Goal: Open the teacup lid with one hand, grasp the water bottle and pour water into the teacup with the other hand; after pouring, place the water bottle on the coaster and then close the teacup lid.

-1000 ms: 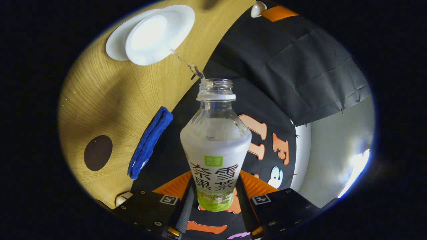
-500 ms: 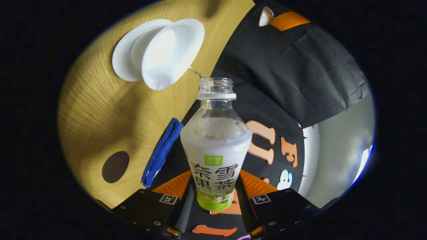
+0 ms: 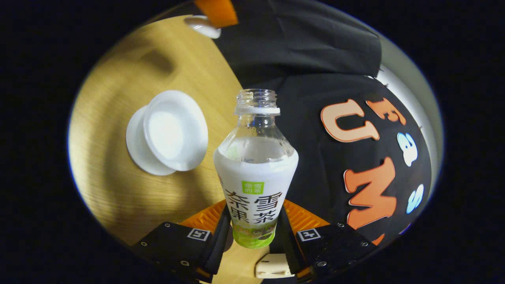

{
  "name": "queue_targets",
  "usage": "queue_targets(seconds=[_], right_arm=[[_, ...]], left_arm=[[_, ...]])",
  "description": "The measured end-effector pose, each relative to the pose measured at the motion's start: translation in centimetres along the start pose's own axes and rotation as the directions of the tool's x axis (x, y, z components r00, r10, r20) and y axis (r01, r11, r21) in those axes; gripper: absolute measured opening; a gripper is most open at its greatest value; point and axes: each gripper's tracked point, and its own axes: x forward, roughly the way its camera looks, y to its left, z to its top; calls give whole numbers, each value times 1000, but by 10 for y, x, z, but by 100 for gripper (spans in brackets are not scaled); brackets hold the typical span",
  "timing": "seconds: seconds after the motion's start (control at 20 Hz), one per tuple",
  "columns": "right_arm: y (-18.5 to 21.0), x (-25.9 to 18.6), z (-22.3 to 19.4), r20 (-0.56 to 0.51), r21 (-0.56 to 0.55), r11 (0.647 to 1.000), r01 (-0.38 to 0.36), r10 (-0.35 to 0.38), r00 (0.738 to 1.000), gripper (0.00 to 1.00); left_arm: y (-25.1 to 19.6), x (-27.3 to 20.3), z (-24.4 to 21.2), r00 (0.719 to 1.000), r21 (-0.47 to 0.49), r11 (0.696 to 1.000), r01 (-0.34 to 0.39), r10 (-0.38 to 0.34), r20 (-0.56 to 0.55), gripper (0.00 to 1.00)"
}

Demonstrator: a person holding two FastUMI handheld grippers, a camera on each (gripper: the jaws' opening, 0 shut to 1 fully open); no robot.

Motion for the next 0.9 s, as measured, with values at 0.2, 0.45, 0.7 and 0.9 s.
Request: queue_targets(seconds=[0.2,0.45,0.7,0.9], right_arm=[[-28,-1,-8,-8,277,958,81,-82,997,66],[-68,23,-30,-44,587,805,82,-69,997,66],[-80,31,-64,-50,766,638,79,-63,997,66],[-56,41,-86,-82,859,506,79,-16,997,66]], left_arm=[[-7,-3,3,1000,6,1000,11,-12,26,27],[-12,-7,8,998,17,1000,26,-26,48,30],[-14,-4,6,999,22,999,27,-28,40,30],[-16,-5,6,999,26,999,28,-29,41,30]])
